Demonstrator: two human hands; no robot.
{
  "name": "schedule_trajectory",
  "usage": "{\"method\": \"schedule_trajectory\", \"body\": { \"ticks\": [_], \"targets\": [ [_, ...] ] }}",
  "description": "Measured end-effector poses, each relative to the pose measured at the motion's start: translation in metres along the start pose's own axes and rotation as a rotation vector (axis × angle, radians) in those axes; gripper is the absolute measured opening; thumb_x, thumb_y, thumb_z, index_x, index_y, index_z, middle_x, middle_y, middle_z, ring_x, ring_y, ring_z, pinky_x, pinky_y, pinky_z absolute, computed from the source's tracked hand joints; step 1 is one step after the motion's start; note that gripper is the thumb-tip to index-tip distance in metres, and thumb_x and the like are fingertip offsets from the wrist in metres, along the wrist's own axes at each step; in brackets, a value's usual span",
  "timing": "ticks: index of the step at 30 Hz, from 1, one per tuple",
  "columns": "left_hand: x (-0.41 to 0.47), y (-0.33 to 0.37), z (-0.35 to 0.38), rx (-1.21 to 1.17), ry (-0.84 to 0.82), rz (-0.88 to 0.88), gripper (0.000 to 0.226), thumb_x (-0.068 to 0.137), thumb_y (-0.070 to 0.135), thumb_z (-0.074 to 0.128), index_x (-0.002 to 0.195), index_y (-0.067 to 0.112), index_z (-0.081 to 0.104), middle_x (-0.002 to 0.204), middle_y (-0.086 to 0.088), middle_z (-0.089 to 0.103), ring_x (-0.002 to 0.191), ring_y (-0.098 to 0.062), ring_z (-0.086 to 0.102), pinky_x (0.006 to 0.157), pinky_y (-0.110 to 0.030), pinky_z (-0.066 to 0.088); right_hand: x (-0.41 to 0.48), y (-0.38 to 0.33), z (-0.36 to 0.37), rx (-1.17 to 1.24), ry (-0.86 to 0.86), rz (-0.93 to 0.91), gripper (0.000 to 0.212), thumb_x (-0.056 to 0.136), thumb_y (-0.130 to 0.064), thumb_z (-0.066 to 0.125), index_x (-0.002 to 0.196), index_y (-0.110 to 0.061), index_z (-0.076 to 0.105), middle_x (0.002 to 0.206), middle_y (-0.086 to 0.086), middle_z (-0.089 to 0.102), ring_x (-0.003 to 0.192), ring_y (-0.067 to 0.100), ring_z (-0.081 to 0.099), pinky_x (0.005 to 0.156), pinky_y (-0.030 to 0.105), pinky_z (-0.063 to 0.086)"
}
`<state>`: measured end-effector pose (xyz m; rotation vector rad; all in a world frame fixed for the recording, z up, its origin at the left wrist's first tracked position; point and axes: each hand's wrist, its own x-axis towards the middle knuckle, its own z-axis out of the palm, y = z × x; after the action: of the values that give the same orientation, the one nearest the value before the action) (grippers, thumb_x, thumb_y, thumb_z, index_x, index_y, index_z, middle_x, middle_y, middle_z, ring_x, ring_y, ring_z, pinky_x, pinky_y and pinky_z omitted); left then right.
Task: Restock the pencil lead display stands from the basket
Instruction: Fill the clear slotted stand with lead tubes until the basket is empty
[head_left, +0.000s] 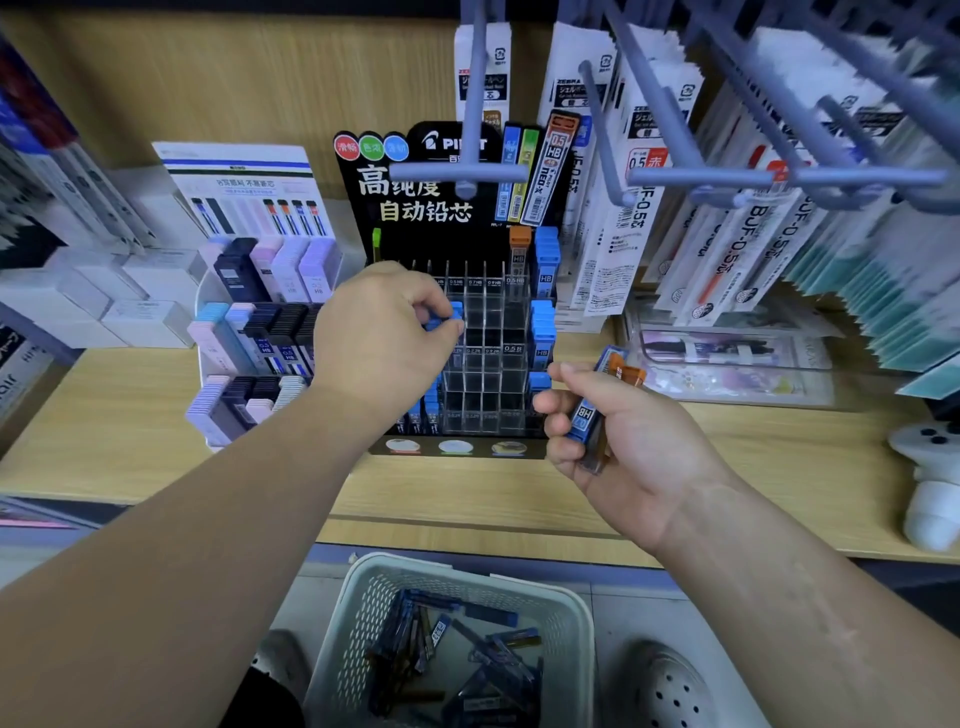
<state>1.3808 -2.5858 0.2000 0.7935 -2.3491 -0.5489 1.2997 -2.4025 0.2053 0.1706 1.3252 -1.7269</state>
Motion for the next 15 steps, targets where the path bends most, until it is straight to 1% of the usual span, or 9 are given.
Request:
{"method": "schedule_trajectory", "body": {
  "ticks": [3, 5, 6, 8, 10, 11, 12, 14, 15],
  "targets": [
    [-0.001, 0.001, -0.004, -0.027, 0.007, -0.004, 0.01, 0.083, 0.029, 0.077, 0.077, 0.026, 0.07, 0.074, 0.008, 0.058, 0.073, -0.01, 0.053, 0.064, -0.029, 0.045, -0.002, -0.002, 0.002, 0.022, -0.06, 0.002, 0.014, 0.096, -0.009, 0.061, 0.106, -0.009, 0.071, 0.077, 0.01, 0.069, 0.058, 0.013, 0.052, 0.049, 0.021, 0.038],
    [-0.002, 0.003, -0.008, -0.065, 0.01, -0.006, 0.009, 0.085, 0.029, 0.074, 0.078, 0.026, 0.07, 0.073, 0.007, 0.06, 0.072, -0.007, 0.053, 0.064, -0.029, 0.046, -0.004, -0.003, 0.003, 0.024, -0.113, 0.009, 0.019, 0.096, -0.003, 0.056, 0.106, -0.007, 0.072, 0.078, 0.011, 0.069, 0.058, 0.014, 0.053, 0.048, 0.021, 0.039],
    [-0.004, 0.006, -0.009, -0.105, 0.008, -0.017, 0.008, 0.085, 0.028, 0.074, 0.079, 0.026, 0.071, 0.072, 0.007, 0.061, 0.069, -0.006, 0.053, 0.063, -0.029, 0.045, -0.005, -0.004, 0.004, 0.011, -0.145, 0.015, 0.022, 0.096, -0.001, 0.053, 0.106, -0.005, 0.072, 0.078, 0.012, 0.069, 0.057, 0.013, 0.053, 0.047, 0.02, 0.039],
    [-0.008, 0.016, -0.012, -0.258, -0.039, -0.07, 0.006, 0.085, 0.027, 0.076, 0.081, 0.027, 0.073, 0.071, 0.008, 0.063, 0.062, -0.001, 0.051, 0.061, -0.022, 0.042, -0.008, -0.002, 0.006, -0.035, -0.217, 0.036, 0.027, 0.095, 0.003, 0.05, 0.109, -0.003, 0.071, 0.078, 0.013, 0.068, 0.057, 0.013, 0.053, 0.046, 0.02, 0.039],
    [-0.014, 0.029, -0.016, -0.483, -0.172, -0.148, 0.005, 0.086, 0.024, 0.077, 0.082, 0.026, 0.076, 0.074, 0.003, 0.069, 0.063, 0.0, 0.056, 0.064, -0.019, 0.045, -0.011, 0.0, 0.008, -0.098, -0.283, 0.063, 0.028, 0.094, 0.005, 0.049, 0.109, -0.001, 0.072, 0.078, 0.014, 0.068, 0.057, 0.013, 0.052, 0.046, 0.019, 0.037],
    [-0.017, 0.035, -0.019, -0.58, -0.26, -0.185, 0.005, 0.087, 0.022, 0.076, 0.083, 0.024, 0.077, 0.077, -0.002, 0.071, 0.066, -0.003, 0.059, 0.065, -0.02, 0.049, -0.013, 0.001, 0.009, -0.131, -0.313, 0.076, 0.028, 0.093, 0.006, 0.049, 0.108, -0.001, 0.072, 0.078, 0.014, 0.068, 0.058, 0.013, 0.052, 0.046, 0.019, 0.036],
    [-0.021, 0.041, -0.021, -0.657, -0.352, -0.218, 0.005, 0.088, 0.018, 0.074, 0.084, 0.02, 0.077, 0.076, -0.007, 0.071, 0.065, -0.007, 0.061, 0.062, -0.02, 0.05, -0.015, 0.002, 0.011, -0.161, -0.341, 0.088, 0.027, 0.092, 0.006, 0.05, 0.105, -0.001, 0.073, 0.078, 0.014, 0.068, 0.058, 0.014, 0.052, 0.045, 0.019, 0.036],
    [-0.029, 0.046, -0.024, -0.788, -0.51, -0.271, 0.006, 0.091, 0.011, 0.07, 0.087, 0.01, 0.075, 0.062, -0.014, 0.06, 0.051, -0.016, 0.053, 0.049, -0.022, 0.046, -0.018, 0.004, 0.013, -0.203, -0.38, 0.107, 0.027, 0.091, 0.007, 0.051, 0.093, -0.004, 0.076, 0.078, 0.016, 0.068, 0.059, 0.014, 0.052, 0.045, 0.019, 0.035],
    [-0.032, 0.046, -0.024, -0.829, -0.554, -0.285, 0.006, 0.091, 0.008, 0.069, 0.089, 0.006, 0.074, 0.057, -0.013, 0.055, 0.045, -0.018, 0.047, 0.044, -0.023, 0.043, -0.019, 0.005, 0.013, -0.22, -0.389, 0.114, 0.029, 0.091, 0.007, 0.051, 0.086, -0.006, 0.077, 0.078, 0.016, 0.068, 0.059, 0.015, 0.052, 0.045, 0.019, 0.035]
  ]
}}
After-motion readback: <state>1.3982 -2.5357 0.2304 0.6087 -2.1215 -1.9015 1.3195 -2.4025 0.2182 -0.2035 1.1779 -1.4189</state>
